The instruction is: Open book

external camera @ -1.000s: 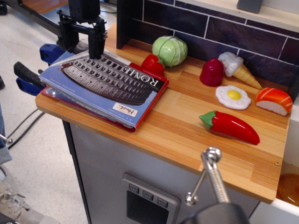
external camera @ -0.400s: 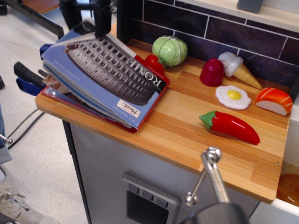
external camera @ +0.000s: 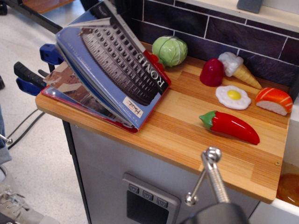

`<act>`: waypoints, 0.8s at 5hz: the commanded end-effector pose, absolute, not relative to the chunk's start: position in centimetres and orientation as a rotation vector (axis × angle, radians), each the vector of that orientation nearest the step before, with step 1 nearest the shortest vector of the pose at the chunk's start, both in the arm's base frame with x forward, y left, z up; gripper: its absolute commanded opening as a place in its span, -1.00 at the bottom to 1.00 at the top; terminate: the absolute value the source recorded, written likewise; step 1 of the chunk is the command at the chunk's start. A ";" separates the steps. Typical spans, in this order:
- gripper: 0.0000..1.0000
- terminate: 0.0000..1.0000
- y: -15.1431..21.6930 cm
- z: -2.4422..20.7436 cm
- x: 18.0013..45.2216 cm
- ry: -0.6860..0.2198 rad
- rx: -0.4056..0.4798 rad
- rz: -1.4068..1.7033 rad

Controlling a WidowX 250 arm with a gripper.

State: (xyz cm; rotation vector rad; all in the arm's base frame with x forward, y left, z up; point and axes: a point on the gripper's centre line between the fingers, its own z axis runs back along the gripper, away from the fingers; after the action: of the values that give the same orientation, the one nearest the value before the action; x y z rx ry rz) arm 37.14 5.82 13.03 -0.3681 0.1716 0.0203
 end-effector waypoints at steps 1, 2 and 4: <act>1.00 -1.00 -1.1 18.4 36.8 0.096 -0.503 -0.047; 1.00 -1.00 -4.1 20.0 36.8 0.110 -0.613 -0.034; 1.00 -1.00 -12.5 16.2 36.6 0.144 -0.580 -0.050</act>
State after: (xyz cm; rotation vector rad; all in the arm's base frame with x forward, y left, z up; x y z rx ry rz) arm 36.35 -13.96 13.32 -0.5698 0.1825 -0.0375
